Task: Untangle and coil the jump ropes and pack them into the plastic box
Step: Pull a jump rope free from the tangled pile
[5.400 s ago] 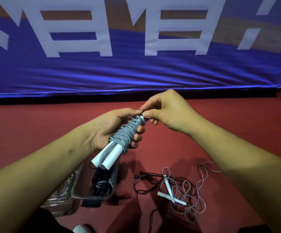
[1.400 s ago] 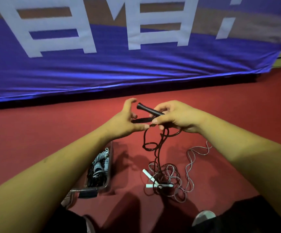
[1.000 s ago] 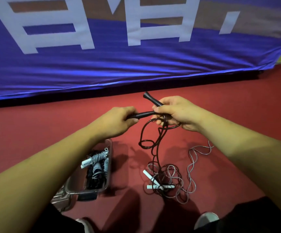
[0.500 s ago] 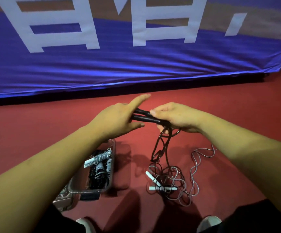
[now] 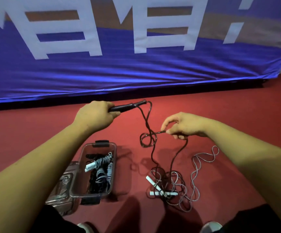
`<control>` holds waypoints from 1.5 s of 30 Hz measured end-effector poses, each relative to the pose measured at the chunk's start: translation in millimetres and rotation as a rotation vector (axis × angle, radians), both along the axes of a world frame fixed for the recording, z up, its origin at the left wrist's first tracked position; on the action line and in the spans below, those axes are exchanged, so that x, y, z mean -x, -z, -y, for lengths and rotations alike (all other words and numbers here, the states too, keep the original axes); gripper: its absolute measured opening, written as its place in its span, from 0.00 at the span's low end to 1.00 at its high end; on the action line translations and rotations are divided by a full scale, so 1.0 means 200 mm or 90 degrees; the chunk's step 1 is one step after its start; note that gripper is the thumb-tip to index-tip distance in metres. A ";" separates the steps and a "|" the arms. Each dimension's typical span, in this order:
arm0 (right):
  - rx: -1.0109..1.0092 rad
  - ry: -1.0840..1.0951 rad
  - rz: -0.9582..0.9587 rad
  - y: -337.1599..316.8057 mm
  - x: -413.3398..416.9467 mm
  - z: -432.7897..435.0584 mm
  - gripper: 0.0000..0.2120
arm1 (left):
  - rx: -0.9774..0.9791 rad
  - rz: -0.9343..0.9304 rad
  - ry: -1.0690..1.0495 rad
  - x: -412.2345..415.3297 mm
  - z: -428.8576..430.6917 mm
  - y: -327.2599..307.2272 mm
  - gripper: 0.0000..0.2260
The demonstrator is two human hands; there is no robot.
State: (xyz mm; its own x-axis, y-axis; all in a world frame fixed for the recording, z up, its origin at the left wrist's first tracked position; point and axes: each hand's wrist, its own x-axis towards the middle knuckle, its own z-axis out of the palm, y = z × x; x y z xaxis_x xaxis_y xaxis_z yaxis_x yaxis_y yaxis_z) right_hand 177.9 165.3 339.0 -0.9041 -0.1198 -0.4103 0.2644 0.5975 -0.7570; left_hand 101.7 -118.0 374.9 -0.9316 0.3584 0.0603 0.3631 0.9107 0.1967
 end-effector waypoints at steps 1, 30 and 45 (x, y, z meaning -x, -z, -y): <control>-0.076 0.007 -0.022 0.02 0.01 -0.01 0.09 | -0.049 0.033 -0.017 0.01 0.01 0.00 0.09; 0.386 0.220 -0.176 -0.07 0.06 0.30 0.06 | -0.101 0.232 -0.021 0.04 0.01 0.16 0.36; 0.436 0.043 0.018 -0.17 0.02 0.23 0.08 | -0.506 0.579 0.223 -0.10 -0.12 0.12 0.03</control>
State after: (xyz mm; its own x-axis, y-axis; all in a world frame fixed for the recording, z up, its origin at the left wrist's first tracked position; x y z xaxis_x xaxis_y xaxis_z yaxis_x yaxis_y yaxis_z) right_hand 173.4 119.6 372.3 -0.9086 -0.3040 -0.2863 0.3100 -0.0318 -0.9502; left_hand 121.0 -93.8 351.5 -0.6122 0.7534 -0.2399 0.0060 0.3078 0.9514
